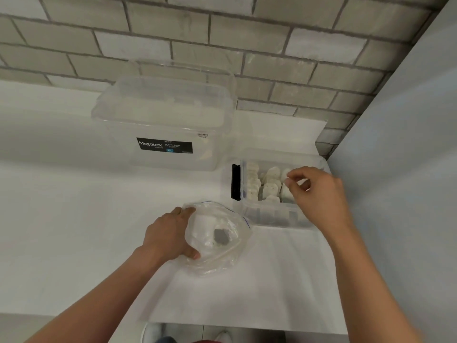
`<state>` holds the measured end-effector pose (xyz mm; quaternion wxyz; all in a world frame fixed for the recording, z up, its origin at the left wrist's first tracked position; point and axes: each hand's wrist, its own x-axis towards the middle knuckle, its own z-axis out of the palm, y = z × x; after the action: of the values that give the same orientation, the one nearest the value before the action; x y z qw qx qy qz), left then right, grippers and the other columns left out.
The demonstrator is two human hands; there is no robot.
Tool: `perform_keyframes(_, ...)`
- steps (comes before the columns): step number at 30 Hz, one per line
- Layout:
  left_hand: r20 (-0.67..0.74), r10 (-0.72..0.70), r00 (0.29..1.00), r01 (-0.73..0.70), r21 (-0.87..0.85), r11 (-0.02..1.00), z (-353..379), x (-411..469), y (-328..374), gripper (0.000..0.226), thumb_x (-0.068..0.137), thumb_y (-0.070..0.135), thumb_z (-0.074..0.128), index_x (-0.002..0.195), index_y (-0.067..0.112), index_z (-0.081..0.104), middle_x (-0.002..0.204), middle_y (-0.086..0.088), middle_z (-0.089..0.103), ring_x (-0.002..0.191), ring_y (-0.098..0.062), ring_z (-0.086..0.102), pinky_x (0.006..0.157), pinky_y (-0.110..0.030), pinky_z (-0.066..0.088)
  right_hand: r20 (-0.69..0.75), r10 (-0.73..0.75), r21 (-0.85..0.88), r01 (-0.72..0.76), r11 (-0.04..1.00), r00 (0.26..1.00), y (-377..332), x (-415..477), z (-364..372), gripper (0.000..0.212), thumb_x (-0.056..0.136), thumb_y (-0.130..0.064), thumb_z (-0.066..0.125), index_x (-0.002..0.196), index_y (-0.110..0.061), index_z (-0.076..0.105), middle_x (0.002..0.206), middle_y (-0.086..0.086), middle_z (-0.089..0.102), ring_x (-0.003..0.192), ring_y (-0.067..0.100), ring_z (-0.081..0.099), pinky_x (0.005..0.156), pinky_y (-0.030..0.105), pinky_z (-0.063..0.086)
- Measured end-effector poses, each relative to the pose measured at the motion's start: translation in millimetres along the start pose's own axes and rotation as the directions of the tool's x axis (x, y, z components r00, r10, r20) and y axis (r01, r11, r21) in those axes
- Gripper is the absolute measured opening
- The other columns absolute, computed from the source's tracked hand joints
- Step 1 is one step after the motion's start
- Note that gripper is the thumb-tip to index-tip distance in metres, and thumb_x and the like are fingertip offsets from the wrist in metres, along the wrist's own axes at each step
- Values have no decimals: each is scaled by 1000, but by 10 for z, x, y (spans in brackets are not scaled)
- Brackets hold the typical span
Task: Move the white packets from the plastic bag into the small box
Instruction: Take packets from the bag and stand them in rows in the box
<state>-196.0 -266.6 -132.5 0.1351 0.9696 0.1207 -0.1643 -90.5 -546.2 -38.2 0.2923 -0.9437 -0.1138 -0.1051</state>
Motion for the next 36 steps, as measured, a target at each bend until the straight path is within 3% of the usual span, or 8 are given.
perform_keyframes(3,0,22,1000,-22,22,1000,6,12,-20,118,50,65,83,150,35,27,130,10,50,108,-19,60,76,-34,52,20,-80,227,74,971,997,-389,-448,136,8,89,-19,75,95,-24,77,93,-16,71,79,3,66,68,10,49)
perform_keyframes(6,2,40,999,-40,38,998,15,24,-44,117,52,67,83,149,34,27,129,7,50,109,-20,58,76,-34,51,199,-167,338,92,937,966,-677,-724,443,10,91,-17,74,99,-21,78,98,-13,71,87,4,68,71,10,51)
perform_keyframes(13,-10,117,993,-116,59,992,54,8,-95,96,60,67,79,142,38,37,127,4,47,109,-21,54,77,-33,47,494,-45,-243,187,952,868,-553,-843,1296,18,91,-7,55,79,-12,66,85,6,65,81,27,63,63,31,39)
perform_keyframes(19,-10,132,991,-131,87,988,67,42,-107,90,61,68,78,139,36,45,125,3,45,110,-20,52,73,-33,46,470,-108,-230,239,943,876,-513,-966,1425,17,85,-4,55,76,-17,63,74,3,64,74,24,53,53,34,43)
perform_keyframes(24,-12,143,990,-141,99,985,89,75,-127,89,61,69,76,136,34,45,123,2,44,108,-19,51,68,-32,42,499,-71,-59,115,992,863,-591,-900,1373,36,91,-7,52,106,-27,77,103,-6,75,94,19,67,80,35,55)
perform_keyframes(27,-6,153,988,-152,99,983,87,85,-135,90,61,69,76,138,34,44,127,2,43,112,-20,49,70,-32,43,450,-27,-89,74,993,893,-614,-764,1362,33,94,-7,53,115,-20,76,116,-1,73,106,22,66,90,35,52)
perform_keyframes(32,11,152,988,-152,109,982,69,96,-122,90,63,68,77,138,32,44,127,1,43,113,-21,49,73,-34,47,572,28,-251,142,958,820,-667,-603,1463,29,97,-23,51,120,-18,69,116,5,63,106,33,63,87,44,54)
perform_keyframes(36,17,151,988,-152,113,982,67,100,-120,90,63,68,77,138,32,44,127,1,43,112,-21,49,74,-34,48,554,20,-240,137,961,832,-687,-554,1480,27,95,-20,55,119,-19,68,119,3,62,104,31,63,84,42,54)
